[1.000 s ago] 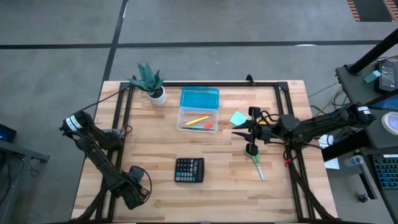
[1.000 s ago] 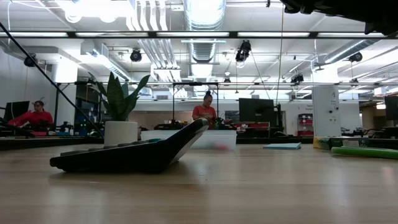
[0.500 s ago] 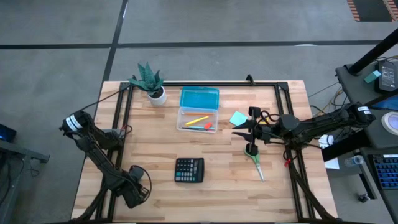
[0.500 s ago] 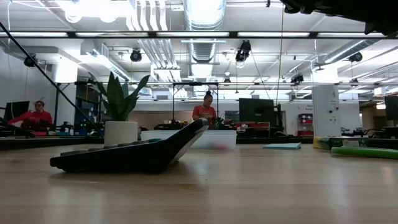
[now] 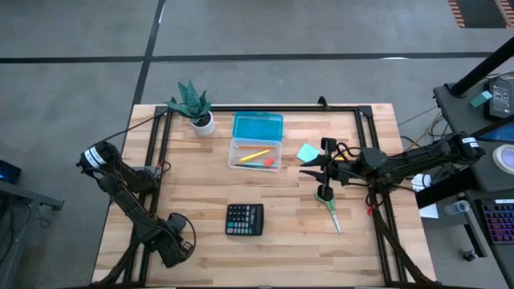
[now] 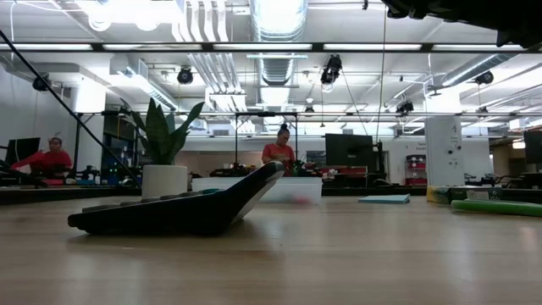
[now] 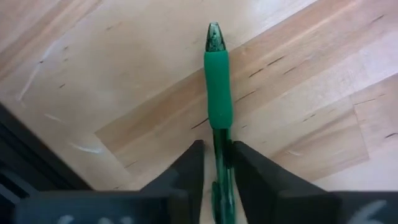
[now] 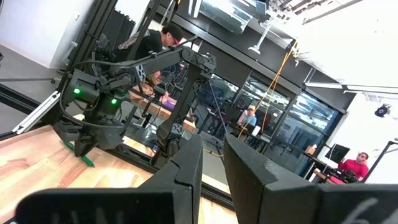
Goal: Pack school essentials
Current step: Put the green pen into the blue supply box
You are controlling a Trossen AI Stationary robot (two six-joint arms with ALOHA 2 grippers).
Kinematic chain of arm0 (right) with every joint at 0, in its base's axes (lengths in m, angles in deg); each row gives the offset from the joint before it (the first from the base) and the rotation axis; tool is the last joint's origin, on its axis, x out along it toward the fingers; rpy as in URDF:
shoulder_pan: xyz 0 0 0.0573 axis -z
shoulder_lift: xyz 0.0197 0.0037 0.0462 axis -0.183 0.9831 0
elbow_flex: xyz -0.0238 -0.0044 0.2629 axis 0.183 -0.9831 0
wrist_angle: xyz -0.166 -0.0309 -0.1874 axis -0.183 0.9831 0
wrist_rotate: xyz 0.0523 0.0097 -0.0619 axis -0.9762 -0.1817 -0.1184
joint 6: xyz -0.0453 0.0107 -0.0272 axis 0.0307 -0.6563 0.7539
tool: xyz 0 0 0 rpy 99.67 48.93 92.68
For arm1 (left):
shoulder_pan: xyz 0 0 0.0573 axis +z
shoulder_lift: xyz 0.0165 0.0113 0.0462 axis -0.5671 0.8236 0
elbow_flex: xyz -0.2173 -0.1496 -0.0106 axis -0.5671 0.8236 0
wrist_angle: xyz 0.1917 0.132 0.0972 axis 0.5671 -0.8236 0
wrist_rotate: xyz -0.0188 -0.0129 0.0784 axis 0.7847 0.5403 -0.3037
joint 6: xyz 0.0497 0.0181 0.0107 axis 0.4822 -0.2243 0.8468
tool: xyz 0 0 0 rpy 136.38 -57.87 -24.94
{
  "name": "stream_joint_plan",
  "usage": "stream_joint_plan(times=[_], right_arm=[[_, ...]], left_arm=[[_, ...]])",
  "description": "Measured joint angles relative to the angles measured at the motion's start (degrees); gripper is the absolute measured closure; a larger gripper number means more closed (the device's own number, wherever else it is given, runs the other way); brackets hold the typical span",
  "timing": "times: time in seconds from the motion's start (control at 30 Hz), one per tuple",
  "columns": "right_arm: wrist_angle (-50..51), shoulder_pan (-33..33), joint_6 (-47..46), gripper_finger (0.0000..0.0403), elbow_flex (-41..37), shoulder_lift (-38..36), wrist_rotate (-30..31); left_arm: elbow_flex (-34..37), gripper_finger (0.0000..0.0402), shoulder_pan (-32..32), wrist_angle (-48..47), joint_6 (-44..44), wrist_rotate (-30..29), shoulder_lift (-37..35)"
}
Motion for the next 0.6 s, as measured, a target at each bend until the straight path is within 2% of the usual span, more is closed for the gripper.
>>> stream_joint_plan(times=[0.07,0.13,0.4,0.6], right_arm=[[-0.01,0.0,0.0,0.0346,0.0,0.0,0.0],[-0.02,-0.01,0.0,0.0346,0.0,0.0,0.01],[0.02,0.0,0.0,0.0346,0.0,0.0,0.02],[0.18,0.0,0.2,0.0346,0.01,0.0,0.04]], left_arm=[[-0.02,0.0374,0.0,-0.01,0.03,-0.38,0.02],[-0.07,0.039,-0.07,-0.17,0.03,-1.46,0.03],[-1.85,0.0391,-0.07,-3.11,0.32,-5.24,0.27],[-6.09,0.0392,0.59,-12.14,0.61,-13.57,-1.03]])
